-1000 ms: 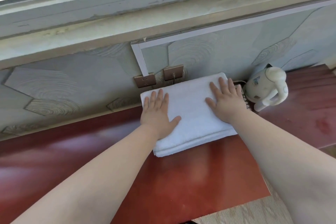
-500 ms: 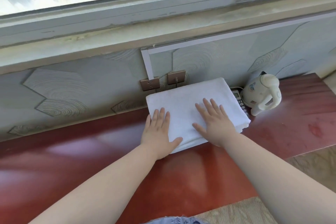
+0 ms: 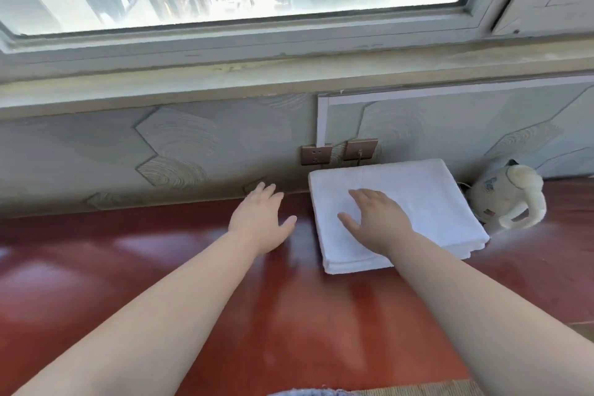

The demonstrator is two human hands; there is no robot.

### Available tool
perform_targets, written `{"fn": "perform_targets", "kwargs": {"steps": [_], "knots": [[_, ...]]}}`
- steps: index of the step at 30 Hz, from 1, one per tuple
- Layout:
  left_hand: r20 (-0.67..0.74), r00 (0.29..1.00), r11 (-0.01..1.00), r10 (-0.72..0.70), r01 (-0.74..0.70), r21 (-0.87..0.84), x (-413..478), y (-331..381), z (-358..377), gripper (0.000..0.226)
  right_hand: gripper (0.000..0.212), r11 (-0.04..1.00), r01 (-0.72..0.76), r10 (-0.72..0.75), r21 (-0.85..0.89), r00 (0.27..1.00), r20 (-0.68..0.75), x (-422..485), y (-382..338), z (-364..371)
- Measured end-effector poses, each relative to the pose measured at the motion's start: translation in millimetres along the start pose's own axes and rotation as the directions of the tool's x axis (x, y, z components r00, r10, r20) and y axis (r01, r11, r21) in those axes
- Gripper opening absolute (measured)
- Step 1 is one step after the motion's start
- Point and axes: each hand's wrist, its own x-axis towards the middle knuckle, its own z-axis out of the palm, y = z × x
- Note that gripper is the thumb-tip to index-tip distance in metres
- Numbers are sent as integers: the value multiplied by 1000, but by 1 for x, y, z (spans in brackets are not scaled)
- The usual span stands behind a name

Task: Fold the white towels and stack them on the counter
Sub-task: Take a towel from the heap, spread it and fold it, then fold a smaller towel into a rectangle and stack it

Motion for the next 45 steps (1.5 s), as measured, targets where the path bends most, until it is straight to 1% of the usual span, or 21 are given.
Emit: {"fn": "perform_targets", "kwargs": {"steps": [2, 4, 8, 14, 19, 25, 29, 33, 36, 39, 42, 45], "knots": [[-31, 999, 999, -17, 16, -39, -17, -27, -9, 70, 73, 1000, 12, -12, 19, 1000, 13, 8, -29, 0], [-49, 996, 995, -71, 67, -79, -37, -54, -16, 64, 70, 998, 54, -54, 15, 998, 14, 15, -59, 2], [3, 973, 961, -232, 230, -152, -86, -112, -26, 59, 67, 982, 187, -187, -4, 982, 17, 30, -125, 8], [21, 885, 865, -466, 460, -199, -178, -211, -23, 51, 66, 935, 351, -345, -55, 934, 96, 36, -232, 29], [2, 800, 768, -601, 577, -278, -247, -300, -17, 52, 65, 898, 433, -420, -80, 897, 136, 43, -333, 43], [18, 701, 653, -713, 672, -349, -333, -418, -6, 51, 65, 849, 524, -506, -63, 842, 186, 38, -486, 80], [12, 639, 586, -769, 712, -387, -381, -512, -6, 51, 64, 809, 584, -562, -61, 800, 211, 41, -600, 108], [-22, 571, 527, -821, 741, -415, -423, -607, -15, 52, 62, 777, 628, -605, -50, 765, 220, 49, -710, 135], [-59, 508, 484, -860, 771, -415, -449, -670, -22, 47, 61, 744, 667, -639, -44, 729, 246, 54, -786, 153], [-92, 442, 439, -892, 801, -408, -468, -716, -27, 47, 58, 722, 691, -660, -26, 700, 274, 56, -848, 168], [-130, 403, 420, -906, 813, -403, -475, -755, -29, 52, 53, 710, 704, -679, 7, 683, 270, 63, -902, 183], [-88, 378, 378, -921, 822, -425, -474, -784, -29, 60, 49, 718, 695, -675, 38, 682, 281, 76, -951, 198]]}}
